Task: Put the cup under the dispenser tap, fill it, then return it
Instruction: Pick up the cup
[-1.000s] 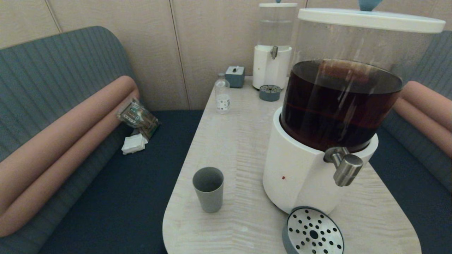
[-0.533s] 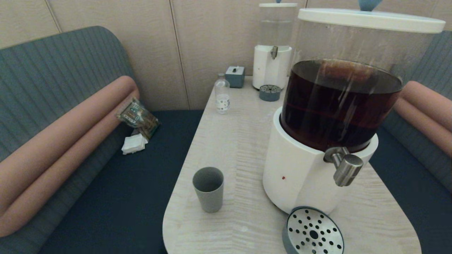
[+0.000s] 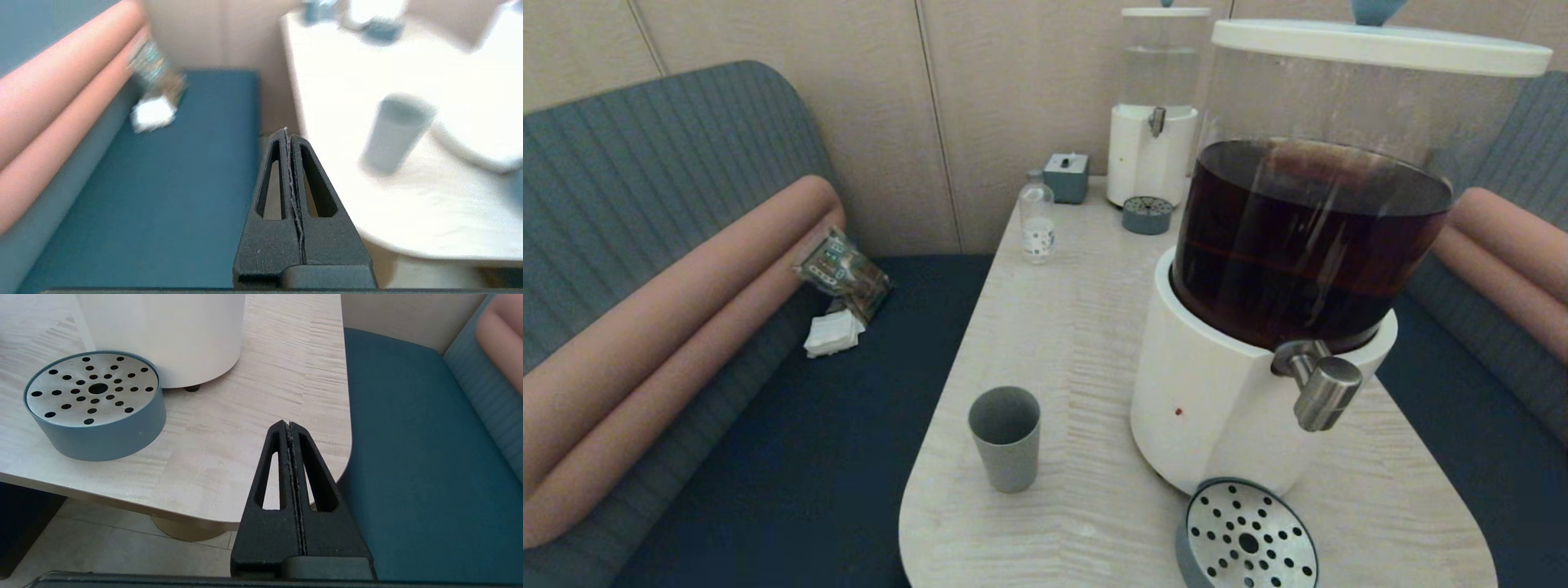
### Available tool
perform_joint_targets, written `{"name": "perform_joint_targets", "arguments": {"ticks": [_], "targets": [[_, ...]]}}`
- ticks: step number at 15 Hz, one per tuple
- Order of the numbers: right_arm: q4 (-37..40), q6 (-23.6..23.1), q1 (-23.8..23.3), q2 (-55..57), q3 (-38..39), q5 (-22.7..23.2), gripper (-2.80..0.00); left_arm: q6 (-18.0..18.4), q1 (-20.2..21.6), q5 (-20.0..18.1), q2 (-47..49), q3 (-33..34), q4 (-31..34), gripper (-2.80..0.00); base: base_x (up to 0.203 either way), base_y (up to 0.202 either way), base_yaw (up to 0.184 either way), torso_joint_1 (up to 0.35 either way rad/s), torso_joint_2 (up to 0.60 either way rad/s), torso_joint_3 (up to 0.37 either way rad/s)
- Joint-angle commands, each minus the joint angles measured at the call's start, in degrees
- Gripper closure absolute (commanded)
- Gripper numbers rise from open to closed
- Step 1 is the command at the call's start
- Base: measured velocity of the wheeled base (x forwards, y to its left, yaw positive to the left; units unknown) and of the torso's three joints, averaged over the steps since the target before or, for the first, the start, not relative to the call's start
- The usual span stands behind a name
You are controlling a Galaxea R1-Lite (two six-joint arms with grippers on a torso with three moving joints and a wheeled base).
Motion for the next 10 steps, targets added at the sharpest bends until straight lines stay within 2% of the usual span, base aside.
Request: {"name": "perform_joint_targets", "arguments": {"ticks": [1, 4, 6, 8, 10], "targets": [[0.0, -0.05, 0.0, -0.33, 0.53, 0.01, 0.0, -0.39, -1.08, -3.76, 8.72, -4.17, -0.17, 0.0, 0.0, 0.0, 0.0, 0.0, 0.0, 0.0], [0.0, -0.05, 0.0, -0.33, 0.53, 0.01, 0.0, -0.92, -4.48, -14.97, 19.62, -3.67, -5.47, 0.0, 0.0, 0.0, 0.0, 0.0, 0.0, 0.0], [0.0, -0.05, 0.0, -0.33, 0.53, 0.01, 0.0, -0.74, -5.11, -18.6, 29.19, -2.25, -11.89, 0.0, 0.0, 0.0, 0.0, 0.0, 0.0, 0.0], [0.0, -0.05, 0.0, -0.33, 0.53, 0.01, 0.0, -0.69, -4.9, -20.08, 42.28, -1.02, -24.25, 0.0, 0.0, 0.0, 0.0, 0.0, 0.0, 0.0], [0.0, -0.05, 0.0, -0.33, 0.53, 0.01, 0.0, -0.09, -4.28, -20.82, 55.11, 0.55, -39.33, 0.0, 0.0, 0.0, 0.0, 0.0, 0.0, 0.0]]}}
